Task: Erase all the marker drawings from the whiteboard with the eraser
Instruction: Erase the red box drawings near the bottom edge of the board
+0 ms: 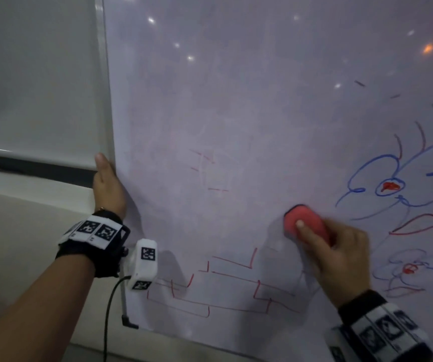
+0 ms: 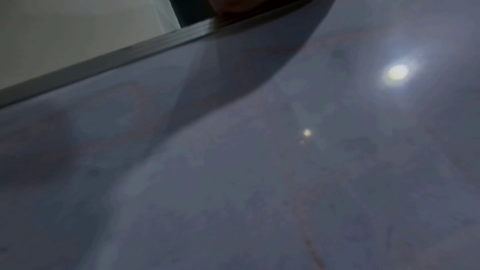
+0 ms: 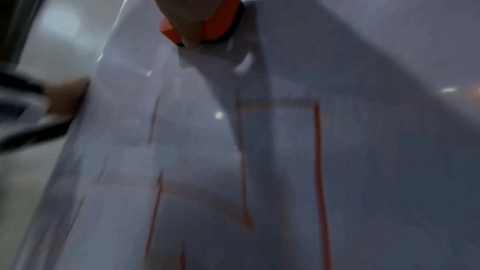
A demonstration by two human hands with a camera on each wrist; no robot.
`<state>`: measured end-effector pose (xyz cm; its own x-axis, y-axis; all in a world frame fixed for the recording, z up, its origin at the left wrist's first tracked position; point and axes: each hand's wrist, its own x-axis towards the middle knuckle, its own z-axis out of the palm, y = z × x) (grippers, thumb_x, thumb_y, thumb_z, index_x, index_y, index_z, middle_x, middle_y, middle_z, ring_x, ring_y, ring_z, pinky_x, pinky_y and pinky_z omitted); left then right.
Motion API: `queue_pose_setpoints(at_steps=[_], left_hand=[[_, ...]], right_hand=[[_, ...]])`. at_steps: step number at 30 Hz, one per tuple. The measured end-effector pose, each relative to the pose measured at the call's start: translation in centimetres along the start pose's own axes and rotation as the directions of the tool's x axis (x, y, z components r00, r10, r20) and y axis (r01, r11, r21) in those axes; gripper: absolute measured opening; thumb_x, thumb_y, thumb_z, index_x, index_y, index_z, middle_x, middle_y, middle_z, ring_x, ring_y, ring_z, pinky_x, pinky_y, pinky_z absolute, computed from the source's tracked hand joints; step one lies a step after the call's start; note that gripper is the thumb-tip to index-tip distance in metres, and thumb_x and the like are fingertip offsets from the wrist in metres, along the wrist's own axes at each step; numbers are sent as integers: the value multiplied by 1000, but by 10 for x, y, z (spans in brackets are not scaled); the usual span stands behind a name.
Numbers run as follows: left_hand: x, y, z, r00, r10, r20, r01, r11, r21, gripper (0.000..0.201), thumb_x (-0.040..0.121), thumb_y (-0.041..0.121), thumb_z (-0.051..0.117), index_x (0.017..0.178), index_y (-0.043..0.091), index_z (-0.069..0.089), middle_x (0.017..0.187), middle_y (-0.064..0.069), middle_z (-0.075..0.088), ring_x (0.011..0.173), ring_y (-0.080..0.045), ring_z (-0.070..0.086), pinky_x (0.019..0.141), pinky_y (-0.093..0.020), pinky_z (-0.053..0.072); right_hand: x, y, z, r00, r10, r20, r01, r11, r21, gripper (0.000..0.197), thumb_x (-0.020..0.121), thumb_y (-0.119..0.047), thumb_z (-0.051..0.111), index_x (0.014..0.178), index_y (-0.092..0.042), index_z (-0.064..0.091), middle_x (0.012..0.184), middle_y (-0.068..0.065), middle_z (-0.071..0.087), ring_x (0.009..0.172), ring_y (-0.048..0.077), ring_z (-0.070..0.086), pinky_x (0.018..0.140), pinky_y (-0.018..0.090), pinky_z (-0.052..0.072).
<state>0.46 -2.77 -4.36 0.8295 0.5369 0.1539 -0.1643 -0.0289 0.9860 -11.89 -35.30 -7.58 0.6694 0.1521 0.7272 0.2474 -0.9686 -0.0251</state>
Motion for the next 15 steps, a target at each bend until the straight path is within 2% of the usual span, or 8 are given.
queue_pose_setpoints(at_steps=[1, 3, 5, 8, 9, 12, 14, 15], left_hand=[[0, -4, -3, 1000, -4, 12, 4, 1000, 28, 61, 100, 42, 14, 134, -1, 41, 133, -4, 44, 123, -12, 39, 86, -7, 26], [-3, -18, -9, 998, -37, 60, 32, 997, 73, 66, 99, 47, 12, 133, 1, 44, 136, -11, 46, 126, -21, 42, 98, -20, 30], [-6, -32, -14, 990, -92, 105, 82, 993, 89, 68, 98, 50, 12, 127, 3, 50, 132, -15, 50, 122, -27, 46, 100, -30, 35], [-7, -38, -15, 988, -104, 110, 94, 991, 98, 66, 98, 48, 12, 125, 3, 52, 128, -18, 52, 119, -28, 48, 95, -31, 35], [-7, -38, -14, 990, -103, 99, 93, 990, 101, 66, 98, 47, 12, 125, 3, 52, 128, -17, 52, 119, -27, 47, 97, -31, 35], [-10, -38, -11, 992, -100, 71, 93, 990, 102, 66, 99, 47, 12, 123, 0, 53, 118, -10, 54, 110, -18, 48, 94, -28, 35], [-10, -39, -11, 993, -101, 57, 94, 990, 107, 67, 99, 47, 12, 122, 0, 53, 119, -12, 54, 111, -21, 49, 92, -28, 35], [-10, -41, -12, 993, -101, 57, 95, 990, 109, 67, 98, 48, 12, 121, 0, 53, 124, -15, 54, 114, -25, 50, 92, -28, 36]], right_hand=[[-10, -11, 13, 995, -88, 53, 86, 996, 30, 9, 91, -47, 53, 94, -43, 60, 85, -8, 63, 70, 16, 55, 66, 29, 43], [-41, -7, 43, 920, -382, 81, 390, 912, -127, 27, 99, -22, 37, 112, -39, 52, 101, 3, 51, 77, 21, 45, 68, 33, 34], [-68, 20, 49, 855, -498, 147, 519, 826, -220, 44, 92, -8, 30, 126, -33, 44, 106, 9, 46, 81, 24, 43, 69, 35, 31], [-60, 33, 24, 911, -399, 102, 411, 863, -294, 74, 76, -10, 44, 141, -41, 25, 107, 10, 47, 82, 27, 44, 69, 35, 31], [-50, 33, 13, 939, -336, 71, 342, 895, -286, 72, 77, -13, 49, 139, -42, 29, 106, 11, 50, 81, 28, 46, 69, 35, 32], [-20, 12, 18, 999, -28, -34, 25, 996, -88, 31, 82, -28, 64, 112, -33, 57, 93, 10, 62, 76, 30, 53, 68, 33, 35], [-30, -10, 45, 963, -266, -46, 254, 950, -181, 29, 87, -20, 56, 113, -31, 54, 100, 11, 55, 78, 27, 46, 69, 34, 32], [-45, -14, 59, 904, -426, 10, 417, 880, -228, 29, 92, -15, 46, 116, -31, 51, 103, 11, 49, 79, 25, 43, 69, 34, 31]])
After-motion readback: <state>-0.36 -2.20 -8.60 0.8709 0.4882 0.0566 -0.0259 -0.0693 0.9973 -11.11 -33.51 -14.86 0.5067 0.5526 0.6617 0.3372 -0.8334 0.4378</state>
